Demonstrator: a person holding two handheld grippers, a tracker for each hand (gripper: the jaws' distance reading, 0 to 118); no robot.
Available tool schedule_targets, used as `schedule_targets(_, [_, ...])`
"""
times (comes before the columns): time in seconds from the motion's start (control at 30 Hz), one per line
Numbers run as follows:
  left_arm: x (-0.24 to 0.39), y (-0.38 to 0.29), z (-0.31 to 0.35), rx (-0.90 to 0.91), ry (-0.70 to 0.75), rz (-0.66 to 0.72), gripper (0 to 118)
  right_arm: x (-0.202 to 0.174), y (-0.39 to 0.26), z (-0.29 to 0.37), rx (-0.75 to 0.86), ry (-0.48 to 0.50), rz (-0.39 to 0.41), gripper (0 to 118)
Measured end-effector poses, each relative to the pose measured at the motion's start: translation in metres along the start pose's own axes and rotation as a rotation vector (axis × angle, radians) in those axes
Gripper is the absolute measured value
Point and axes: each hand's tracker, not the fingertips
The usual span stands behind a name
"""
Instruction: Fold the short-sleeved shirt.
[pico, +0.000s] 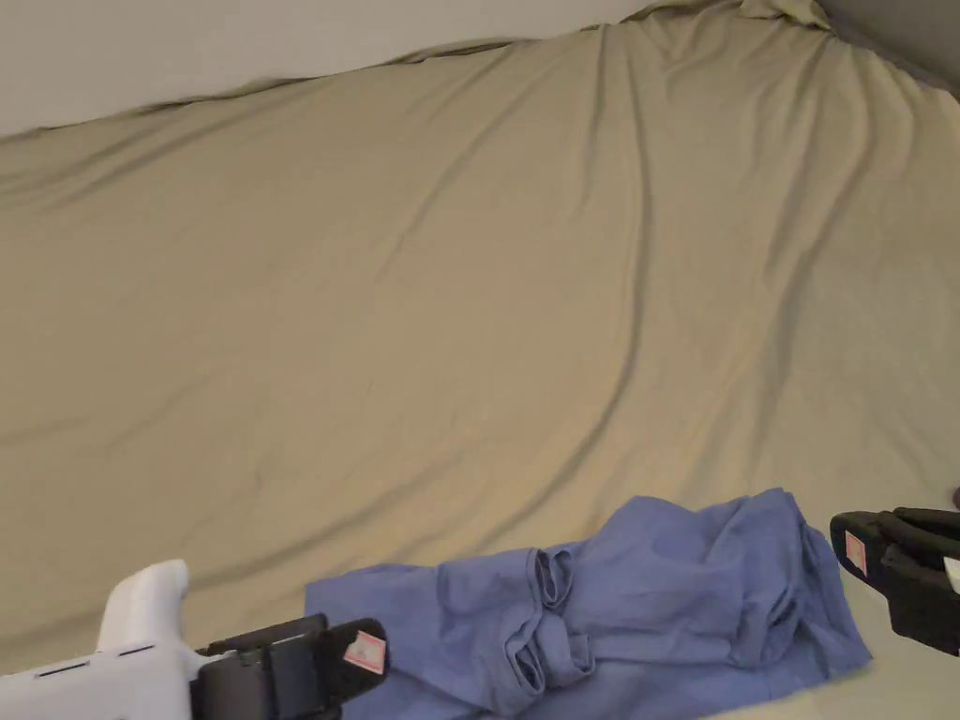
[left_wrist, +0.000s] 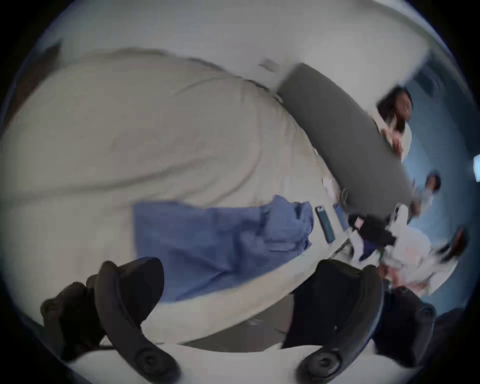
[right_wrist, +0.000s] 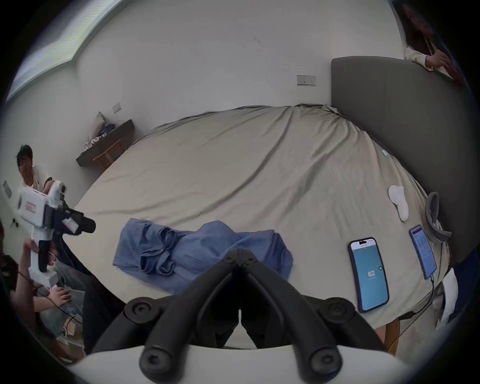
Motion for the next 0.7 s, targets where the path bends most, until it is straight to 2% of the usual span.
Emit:
schedule_targets(0.1, [-0.071, 0.004, 0.007, 0.024, -0.036, 0.258, 118, -0.009, -0.001, -0.003, -0.010, 0.026, 0.014, 2])
schedule_targets(0.17, [-0.099, 0.004, 0.001, 0.058, -0.085, 0.307, 118, -0.015, -0.001, -0.006, -0.018, 0.036, 0.025, 2])
schedule_targets(0.43, [-0.107, 0.006, -0.095, -0.145, -0.140, 0.257, 118, -0.021, 0.003, -0.019, -0.051, 0.043, 0.028, 2])
schedule_targets(0.53, [-0.093, 0.013, -0.107, -0.044, -0.327, 0.198, 118, -0.021, 0.005, -0.025, -0.062, 0.042, 0.028, 2])
schedule_targets(0.6, [-0.103, 0.013, -0.129, -0.138, -0.341, 0.227, 118, -0.022, 0.006, -0.030, -0.072, 0.046, 0.030, 2])
schedule_targets(0.63, [-0.099, 0.010, -0.136, -0.138, -0.304, 0.179, 112, -0.023, 0.006, -0.033, -0.077, 0.043, 0.033, 2])
schedule_targets(0.67, [-0.096, 0.009, -0.136, -0.110, -0.270, 0.133, 95, -0.024, 0.006, -0.035, -0.081, 0.042, 0.037, 2])
schedule_targets(0.7, [-0.100, 0.005, -0.141, -0.088, -0.225, 0.153, 42, -0.024, 0.006, -0.036, -0.085, 0.039, 0.040, 2])
